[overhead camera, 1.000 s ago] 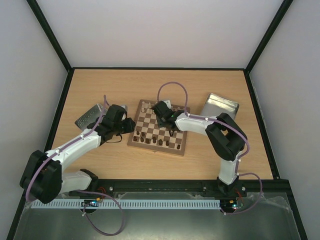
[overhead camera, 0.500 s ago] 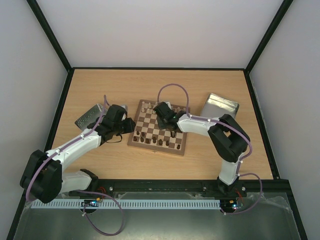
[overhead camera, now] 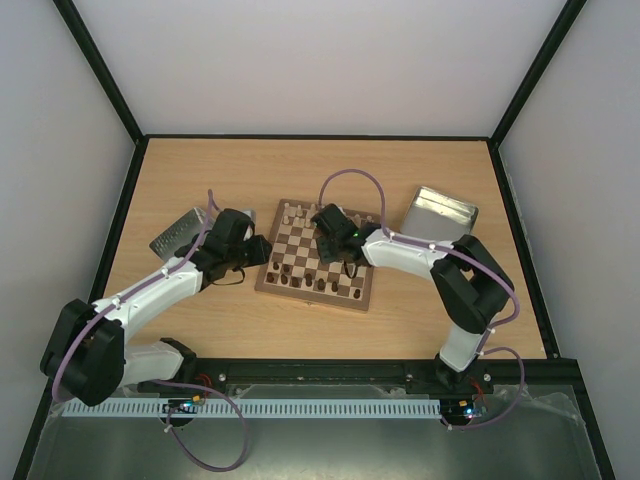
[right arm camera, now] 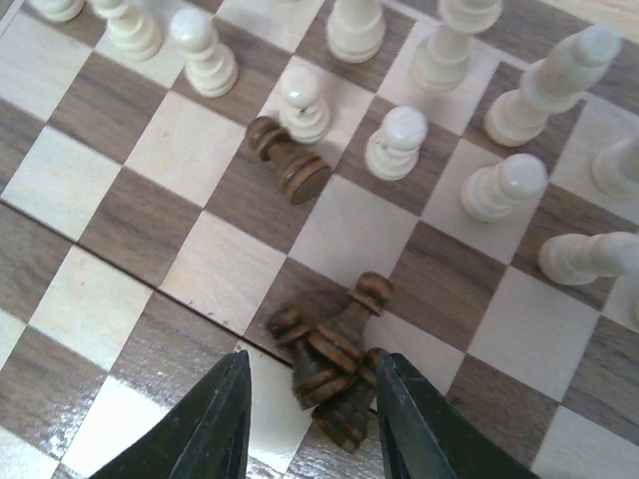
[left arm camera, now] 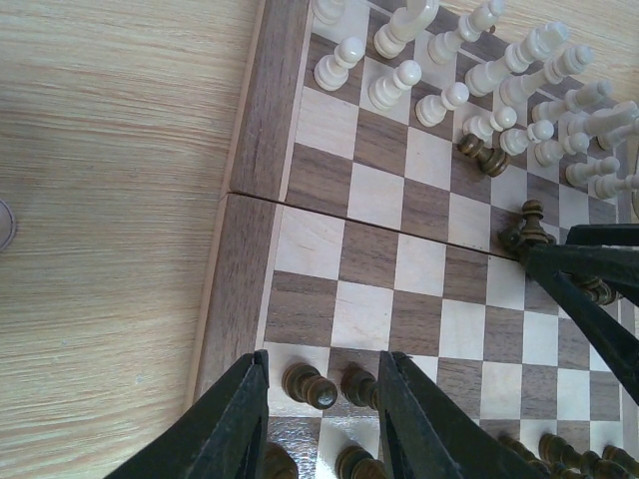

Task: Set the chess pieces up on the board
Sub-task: Pick up the chess piece from the chessboard.

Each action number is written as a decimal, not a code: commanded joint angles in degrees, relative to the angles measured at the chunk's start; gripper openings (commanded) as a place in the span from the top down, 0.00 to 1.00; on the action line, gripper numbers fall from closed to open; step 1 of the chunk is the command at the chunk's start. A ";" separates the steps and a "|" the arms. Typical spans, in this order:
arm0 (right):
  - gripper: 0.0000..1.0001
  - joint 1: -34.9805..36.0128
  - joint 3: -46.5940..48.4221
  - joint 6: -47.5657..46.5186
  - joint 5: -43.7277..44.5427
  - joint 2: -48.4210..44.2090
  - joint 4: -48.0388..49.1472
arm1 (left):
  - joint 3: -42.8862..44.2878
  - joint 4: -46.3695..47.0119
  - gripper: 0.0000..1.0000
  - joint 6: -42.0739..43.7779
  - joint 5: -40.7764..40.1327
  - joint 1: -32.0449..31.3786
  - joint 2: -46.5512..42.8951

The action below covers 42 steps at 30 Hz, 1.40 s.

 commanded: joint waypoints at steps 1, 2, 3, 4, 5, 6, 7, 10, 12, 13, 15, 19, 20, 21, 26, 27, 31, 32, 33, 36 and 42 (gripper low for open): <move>0.65 -0.23 2.61 4.75 5.10 -0.16 -1.62 | -0.19 0.24 0.66 0.24 0.45 0.45 -0.38; 0.65 -0.21 3.05 5.74 5.97 0.50 -1.86 | -0.21 0.17 0.66 0.25 0.45 0.45 -0.45; 0.66 -0.22 3.43 6.39 6.37 1.09 -1.98 | -0.24 0.15 0.66 0.18 0.45 0.45 -0.46; 0.66 -0.23 3.59 6.84 6.52 1.65 -1.85 | -0.24 0.15 0.66 0.25 0.45 0.46 -0.47; 0.68 -0.24 3.75 7.62 7.21 2.09 -1.69 | -0.22 0.17 0.66 0.27 0.45 0.45 -0.47; 0.70 -0.24 3.97 8.37 7.97 2.48 -1.70 | -0.24 0.15 0.66 0.28 0.45 0.48 -0.47; 0.72 -0.26 4.13 8.93 8.33 2.86 -1.65 | -0.20 0.23 0.66 0.32 0.45 0.50 -0.40; 0.76 -0.22 4.74 10.98 10.15 3.75 -1.22 | -0.24 0.34 0.66 0.31 0.61 0.45 -0.35; 0.77 -0.24 5.65 12.20 11.42 4.68 -2.03 | -0.18 0.50 0.66 0.28 0.79 0.46 -0.36; 0.77 -0.27 5.90 12.47 11.51 5.34 -2.37 | -0.14 0.48 0.66 0.24 0.95 0.46 -0.38; 0.77 -0.23 6.09 13.30 11.49 6.05 -2.74 | -0.11 0.60 0.66 0.20 1.23 0.45 -0.51; 0.78 -0.22 5.61 13.36 9.58 7.02 -1.65 | -0.13 0.61 0.66 0.29 1.91 0.46 -0.73; 0.79 -0.25 5.67 13.43 9.20 7.48 -1.62 | -0.11 0.67 0.66 0.32 2.06 0.45 -0.80; 0.80 -0.26 5.90 13.54 8.85 7.79 -1.67 | -0.12 0.72 0.66 0.35 2.24 0.45 -0.82; 0.90 -0.22 5.83 15.47 8.00 8.69 -1.53 | -0.17 1.34 0.66 0.17 3.42 0.45 -0.66; 0.92 -0.29 5.82 15.84 7.90 8.77 -1.49 | -0.16 1.56 0.66 0.17 3.88 0.45 -0.55; 0.98 -0.33 4.94 16.87 7.76 7.70 0.50 | -0.07 2.52 0.64 -0.20 5.81 0.45 -0.30; 0.98 -0.29 4.40 17.00 7.69 6.90 1.57 | -0.02 2.85 0.64 -0.39 6.34 0.45 -0.22; 0.98 -0.30 3.84 17.13 7.63 5.93 2.80 | 0.00 3.23 0.64 -0.64 7.08 0.45 -0.09; 0.98 -0.32 1.04 17.45 6.64 2.20 7.76 | 0.16 5.02 0.62 -1.96 10.17 0.45 0.35; 0.98 -0.30 -6.13 17.85 4.37 -5.24 17.60 | -0.10 9.97 0.59 -5.84 16.26 0.37 1.64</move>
